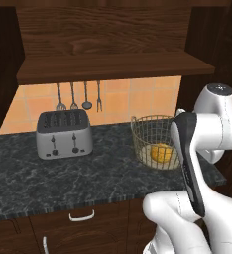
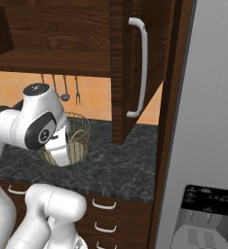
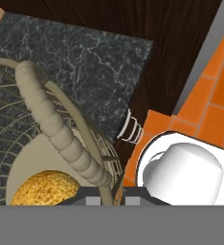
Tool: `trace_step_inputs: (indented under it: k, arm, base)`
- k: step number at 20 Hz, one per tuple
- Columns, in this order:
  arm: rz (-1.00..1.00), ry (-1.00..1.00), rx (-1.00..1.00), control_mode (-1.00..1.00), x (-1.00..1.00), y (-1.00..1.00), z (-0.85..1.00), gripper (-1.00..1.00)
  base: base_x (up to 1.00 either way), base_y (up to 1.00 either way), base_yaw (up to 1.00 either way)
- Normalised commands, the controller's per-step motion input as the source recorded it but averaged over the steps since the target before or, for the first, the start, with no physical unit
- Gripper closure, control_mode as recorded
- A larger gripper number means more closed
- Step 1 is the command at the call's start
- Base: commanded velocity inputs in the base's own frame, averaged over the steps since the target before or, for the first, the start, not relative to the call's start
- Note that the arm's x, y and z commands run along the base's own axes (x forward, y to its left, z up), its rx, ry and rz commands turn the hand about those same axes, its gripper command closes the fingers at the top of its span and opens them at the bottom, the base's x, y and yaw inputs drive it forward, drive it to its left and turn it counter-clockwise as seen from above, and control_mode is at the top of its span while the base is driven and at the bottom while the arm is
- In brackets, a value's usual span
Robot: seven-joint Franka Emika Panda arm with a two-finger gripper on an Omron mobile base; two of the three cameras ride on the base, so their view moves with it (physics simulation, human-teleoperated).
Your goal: Open the cabinet, pick up the bread from the cabinet and place it in the basket. Then move the basket to the dining counter.
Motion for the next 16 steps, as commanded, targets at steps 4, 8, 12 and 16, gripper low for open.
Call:
trace_step_inputs:
  k: [4,8,12,16]
  arm:
    - [0.0,0.0,0.0,-1.0,-0.01,0.0,0.0,1.0]
    - [0.0,0.0,0.0,-1.0,0.0,0.0,0.0,1.0]
    - [0.0,0.0,0.0,-1.0,0.0,0.0,0.0,1.0]
    - [0.0,0.0,0.0,1.0,0.0,0.0,0.0,1.0]
  base:
    - [0.0,0.0,0.0]
    - [0.0,0.0,0.0]
    - [0.0,0.0,0.0]
    - [0.0,0.0,0.0]
